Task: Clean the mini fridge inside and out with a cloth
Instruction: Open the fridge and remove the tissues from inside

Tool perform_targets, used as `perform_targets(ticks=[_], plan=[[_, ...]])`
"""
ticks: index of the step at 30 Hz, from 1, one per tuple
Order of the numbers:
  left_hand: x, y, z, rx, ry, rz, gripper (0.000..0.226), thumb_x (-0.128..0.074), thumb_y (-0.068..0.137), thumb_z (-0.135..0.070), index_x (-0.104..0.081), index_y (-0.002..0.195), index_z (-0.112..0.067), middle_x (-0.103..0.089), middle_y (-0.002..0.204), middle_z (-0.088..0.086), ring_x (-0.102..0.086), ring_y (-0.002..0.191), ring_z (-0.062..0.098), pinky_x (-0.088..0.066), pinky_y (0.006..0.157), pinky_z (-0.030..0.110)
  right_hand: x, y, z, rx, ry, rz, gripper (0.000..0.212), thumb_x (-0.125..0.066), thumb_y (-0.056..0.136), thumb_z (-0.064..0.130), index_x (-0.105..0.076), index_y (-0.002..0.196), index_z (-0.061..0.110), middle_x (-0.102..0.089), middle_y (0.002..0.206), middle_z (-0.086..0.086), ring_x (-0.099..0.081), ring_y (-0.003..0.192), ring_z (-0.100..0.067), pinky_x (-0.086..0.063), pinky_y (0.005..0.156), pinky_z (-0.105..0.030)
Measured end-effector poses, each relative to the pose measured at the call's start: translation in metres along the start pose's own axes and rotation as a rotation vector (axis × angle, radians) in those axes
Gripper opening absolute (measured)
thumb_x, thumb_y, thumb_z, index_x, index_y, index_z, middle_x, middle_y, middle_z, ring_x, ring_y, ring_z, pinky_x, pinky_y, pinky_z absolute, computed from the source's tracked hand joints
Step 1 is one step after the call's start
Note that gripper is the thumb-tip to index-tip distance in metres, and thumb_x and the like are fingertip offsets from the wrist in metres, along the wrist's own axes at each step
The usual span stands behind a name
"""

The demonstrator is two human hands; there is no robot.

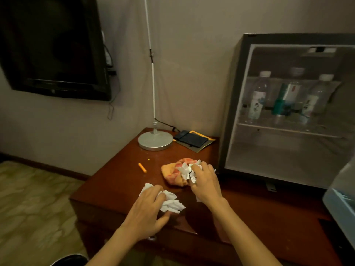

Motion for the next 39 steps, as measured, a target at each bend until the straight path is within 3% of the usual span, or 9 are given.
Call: perform_targets(ticks=[2, 5, 8, 14, 22, 27, 32, 36, 39], plan=[[0.012, -0.017, 0.012, 0.038, 0.031, -0.019, 0.027, -0.059, 0.078, -0.044, -0.054, 0.093, -0.022, -0.052, 0.106, -0.005, -0.052, 0.091, 0.009, -0.046, 0.073, 0.02, -0.008, -0.001, 0.024, 0.032, 0.045, 0.009, 0.04, -0.07, 0.072, 0.01, -0.064, 0.111, 0.013, -0.057, 0.112, -0.012, -0.053, 0.103, -0.034, -0.047, 0.081, -0.042], [0.029, -0.046, 0.03, 0.086, 0.068, -0.047, 0.028, -0.056, 0.08, -0.046, -0.055, 0.094, -0.022, -0.053, 0.107, -0.005, -0.053, 0.093, 0.01, -0.05, 0.075, 0.022, -0.022, -0.003, 0.062, 0.083, 0.096, 0.041, 0.035, -0.071, 0.067, 0.004, -0.064, 0.101, 0.011, -0.058, 0.102, -0.014, -0.055, 0.091, -0.037, -0.047, 0.072, -0.042], [0.045, -0.075, 0.049, 0.134, 0.071, -0.063, 0.027, -0.059, 0.081, -0.043, -0.054, 0.093, -0.02, -0.052, 0.105, -0.004, -0.052, 0.09, 0.011, -0.05, 0.072, 0.024, -0.037, -0.004, 0.104, 0.171, 0.116, 0.06, 0.039, -0.073, 0.066, 0.004, -0.065, 0.104, 0.01, -0.058, 0.097, -0.012, -0.056, 0.087, -0.035, -0.047, 0.067, -0.04], [0.069, -0.137, 0.095, 0.27, 0.092, -0.079, 0.029, -0.061, 0.077, -0.039, -0.056, 0.096, -0.018, -0.053, 0.103, -0.002, -0.052, 0.089, 0.013, -0.047, 0.074, 0.024, -0.075, -0.005, 0.194, 0.328, 0.183, 0.105, 0.043, -0.068, 0.081, 0.012, -0.058, 0.123, 0.013, -0.056, 0.117, -0.009, -0.049, 0.11, -0.028, -0.043, 0.09, -0.034], [0.083, -0.199, 0.154, 0.455, 0.137, -0.075, 0.025, -0.061, 0.079, -0.037, -0.057, 0.091, -0.015, -0.055, 0.103, 0.0, -0.05, 0.088, 0.013, -0.039, 0.076, 0.019, -0.138, -0.016, 0.285, 0.481, 0.318, 0.195, 0.041, -0.067, 0.082, 0.015, -0.057, 0.122, 0.015, -0.053, 0.111, -0.004, -0.044, 0.098, -0.019, -0.037, 0.078, -0.024], [0.081, -0.227, 0.185, 0.527, 0.161, -0.077, 0.023, -0.061, 0.078, -0.035, -0.055, 0.088, -0.015, -0.054, 0.097, -0.001, -0.049, 0.084, 0.014, -0.038, 0.075, 0.02, -0.182, -0.024, 0.317, 0.545, 0.338, 0.274, 0.039, -0.072, 0.073, 0.009, -0.062, 0.11, 0.013, -0.055, 0.098, -0.005, -0.046, 0.084, -0.02, -0.036, 0.068, -0.026], [0.057, -0.264, 0.22, 0.595, 0.186, -0.026, 0.023, -0.061, 0.077, -0.032, -0.059, 0.087, -0.011, -0.054, 0.092, 0.0, -0.045, 0.081, 0.014, -0.027, 0.077, 0.016, -0.237, -0.039, 0.331, 0.586, 0.388, 0.346, 0.031, -0.068, 0.079, 0.016, -0.061, 0.109, 0.012, -0.053, 0.1, -0.006, -0.047, 0.091, -0.023, -0.034, 0.069, -0.025], [0.025, -0.299, 0.25, 0.658, 0.158, 0.009, 0.024, -0.059, 0.079, -0.034, -0.06, 0.088, -0.012, -0.051, 0.092, -0.002, -0.043, 0.082, 0.013, -0.025, 0.079, 0.015, -0.297, -0.051, 0.335, 0.592, 0.378, 0.476, 0.041, -0.059, 0.082, 0.04, -0.06, 0.114, 0.014, -0.052, 0.106, -0.005, -0.047, 0.097, -0.023, -0.044, 0.071, -0.03], [-0.006, -0.325, 0.272, 0.721, 0.102, 0.01, 0.023, -0.061, 0.08, -0.034, -0.059, 0.091, -0.014, -0.052, 0.095, -0.001, -0.046, 0.082, 0.014, -0.031, 0.077, 0.017, -0.346, -0.064, 0.339, 0.63, 0.356, 0.538, 0.035, -0.063, 0.076, 0.03, -0.059, 0.108, 0.015, -0.053, 0.108, -0.009, -0.051, 0.101, -0.032, -0.051, 0.068, -0.037]])
Point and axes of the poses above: each hand's wrist, its own y-axis towards the middle knuckle, its own x-axis out of the back of the hand, z = x × y, the point moved 1 cm from there along y, towards the middle knuckle
